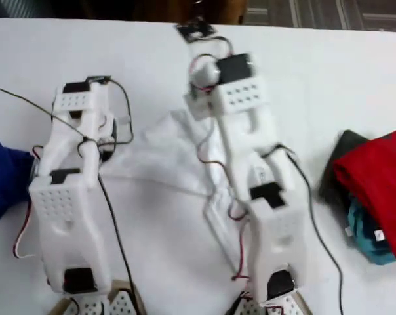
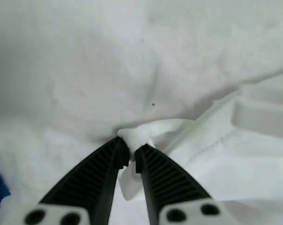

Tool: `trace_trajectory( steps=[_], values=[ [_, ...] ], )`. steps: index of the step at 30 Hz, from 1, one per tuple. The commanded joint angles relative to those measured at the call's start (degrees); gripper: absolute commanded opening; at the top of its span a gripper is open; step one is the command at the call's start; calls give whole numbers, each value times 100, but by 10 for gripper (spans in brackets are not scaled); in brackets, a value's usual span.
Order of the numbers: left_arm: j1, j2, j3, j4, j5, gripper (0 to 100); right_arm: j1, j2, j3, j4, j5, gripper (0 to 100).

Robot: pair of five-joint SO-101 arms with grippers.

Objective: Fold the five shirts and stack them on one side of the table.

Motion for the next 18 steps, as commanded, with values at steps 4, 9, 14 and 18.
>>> trace_trajectory(
  steps=[4,9,14,18],
  values=[
    [-44,-18,-4,-202,-26,24,31,1745,-2066,136,-923,241],
    [-44,-18,-4,-202,-26,24,31,2422,-2286,189,-1178,241],
    [-44,-18,-4,-202,-26,24,-303,2580,-2312,171,-1134,193],
    [-53,-18,-4,-202,-26,24,-286,2580,-2330,163,-1152,15]
  ],
)
